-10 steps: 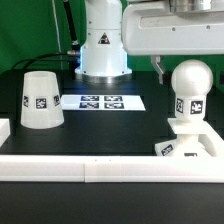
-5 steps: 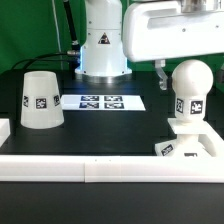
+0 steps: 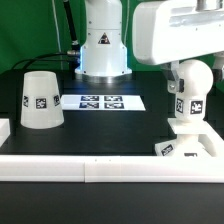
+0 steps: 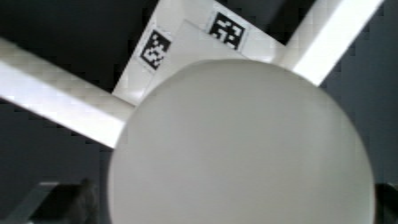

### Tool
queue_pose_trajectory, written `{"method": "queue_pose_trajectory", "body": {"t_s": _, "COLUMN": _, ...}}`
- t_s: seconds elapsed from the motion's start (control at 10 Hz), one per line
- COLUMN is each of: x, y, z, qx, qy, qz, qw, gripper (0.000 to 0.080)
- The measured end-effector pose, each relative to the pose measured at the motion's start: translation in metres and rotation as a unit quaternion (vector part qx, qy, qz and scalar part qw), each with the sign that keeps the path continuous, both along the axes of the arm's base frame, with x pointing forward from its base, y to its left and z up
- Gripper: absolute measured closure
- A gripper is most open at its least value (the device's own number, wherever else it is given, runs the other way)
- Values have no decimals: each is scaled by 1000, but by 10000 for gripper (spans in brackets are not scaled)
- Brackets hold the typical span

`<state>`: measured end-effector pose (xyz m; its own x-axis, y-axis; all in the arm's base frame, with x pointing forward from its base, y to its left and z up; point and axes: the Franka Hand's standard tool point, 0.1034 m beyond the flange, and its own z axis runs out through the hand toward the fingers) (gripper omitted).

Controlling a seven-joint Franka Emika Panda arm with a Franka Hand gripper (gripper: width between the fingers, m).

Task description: Assemble lamp

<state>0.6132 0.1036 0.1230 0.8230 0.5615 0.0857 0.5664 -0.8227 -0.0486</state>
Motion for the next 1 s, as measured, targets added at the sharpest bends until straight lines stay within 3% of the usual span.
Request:
{"method": "queue_pose_trajectory", "body": {"t_s": 0.7, "x": -2, "y": -2, "z": -3, "qx": -27, "qy": -12, "qz": 197, "qw": 980, "gripper": 101}}
{"method": "queue_pose_trajectory", "body": {"t_s": 0.8, "x": -3, "y": -3, "z": -4, "qx": -29, "qy": -12, "qz": 204, "qw": 978, "gripper": 123}}
{"method": "queue_pose_trajectory", "body": {"t_s": 0.9, "x": -2, "y": -3, "z": -4, "qx": -29, "qy": -12, "qz": 201, "qw": 979, "gripper": 224}}
{"method": "queue_pose_trajectory", "body": {"t_s": 1.0, "x": -2, "y": -3, "z": -4, "qx": -29, "qy": -12, "qz": 201, "qw": 979, "gripper": 224}}
